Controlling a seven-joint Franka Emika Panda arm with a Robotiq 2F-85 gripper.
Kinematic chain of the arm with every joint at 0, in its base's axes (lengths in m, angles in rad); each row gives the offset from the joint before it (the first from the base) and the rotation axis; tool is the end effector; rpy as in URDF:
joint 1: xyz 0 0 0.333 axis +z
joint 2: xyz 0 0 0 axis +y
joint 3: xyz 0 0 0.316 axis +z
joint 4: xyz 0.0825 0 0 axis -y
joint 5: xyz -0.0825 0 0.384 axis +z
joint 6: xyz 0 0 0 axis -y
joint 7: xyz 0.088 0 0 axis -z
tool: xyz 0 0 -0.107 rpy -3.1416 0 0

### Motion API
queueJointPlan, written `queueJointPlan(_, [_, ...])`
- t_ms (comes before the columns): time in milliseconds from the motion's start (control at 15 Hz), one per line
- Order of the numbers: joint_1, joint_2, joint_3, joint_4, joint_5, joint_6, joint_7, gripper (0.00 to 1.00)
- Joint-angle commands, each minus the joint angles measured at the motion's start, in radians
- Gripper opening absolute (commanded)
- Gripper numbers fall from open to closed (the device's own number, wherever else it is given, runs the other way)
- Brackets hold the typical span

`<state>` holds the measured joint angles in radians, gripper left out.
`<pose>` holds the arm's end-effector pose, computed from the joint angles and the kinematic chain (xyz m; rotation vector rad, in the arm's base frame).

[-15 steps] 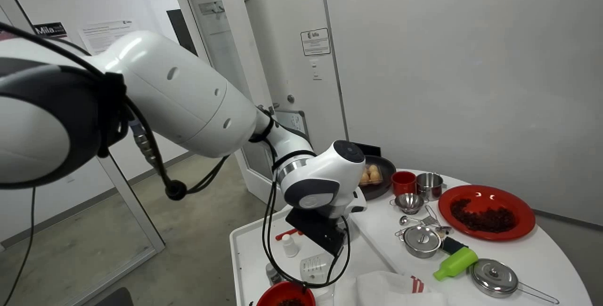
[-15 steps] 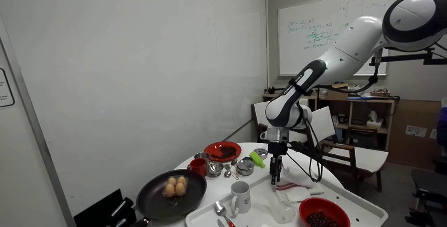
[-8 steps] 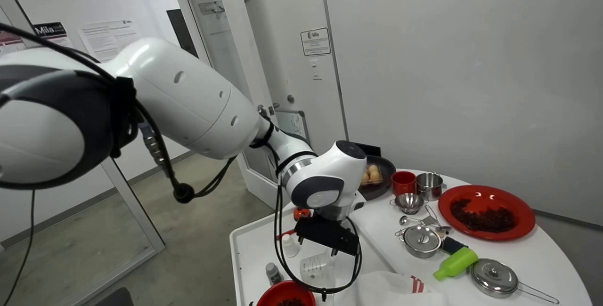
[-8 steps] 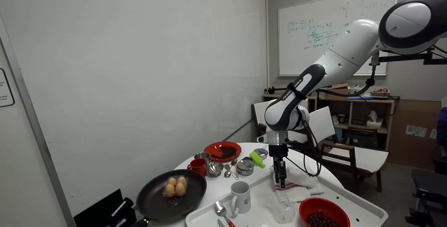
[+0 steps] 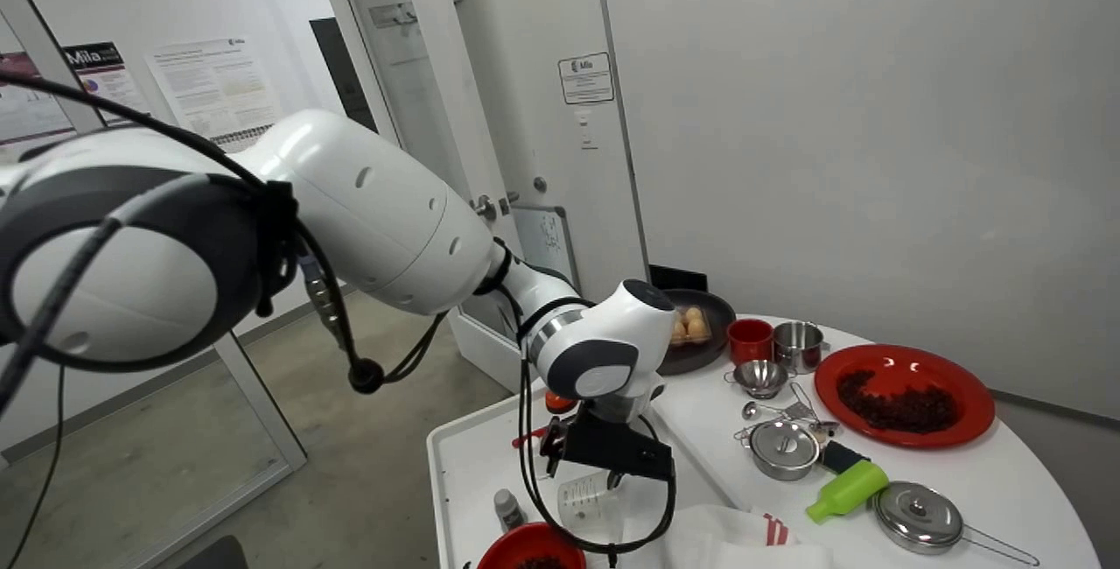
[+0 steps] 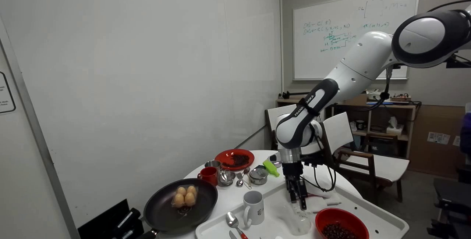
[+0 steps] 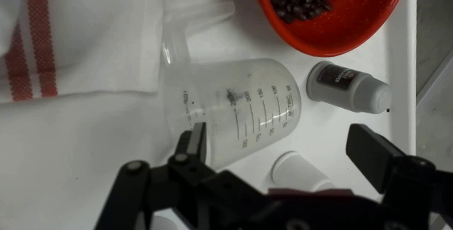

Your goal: Put the mug on the left side of the sharpie

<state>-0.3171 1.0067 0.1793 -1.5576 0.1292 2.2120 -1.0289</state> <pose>0.6335 -0.0908 0.0336 -2.5507 -0.9881 0.2017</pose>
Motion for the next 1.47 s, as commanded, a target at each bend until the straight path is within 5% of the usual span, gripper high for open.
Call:
queueJointPlan(0, [0.027, 0.052, -0.011, 0.07, -0.016, -0.056, -0.047, 1.0])
queueJointPlan(67, [0.031, 0.059, -0.013, 0.077, -0.014, -0.062, -0.048, 0.75])
queueJointPlan(200, [0.036, 0.068, -0.014, 0.089, -0.005, -0.07, -0.038, 0.68])
queueJointPlan(733, [0.051, 0.044, -0.03, 0.104, 0.005, -0.1, 0.036, 0.09])
queueJointPlan(933, [0.057, 0.007, -0.034, 0.085, 0.006, -0.082, 0.074, 0.03])
queueJointPlan(1400, [0.172, -0.083, -0.126, -0.004, -0.07, 0.144, 0.307, 0.09])
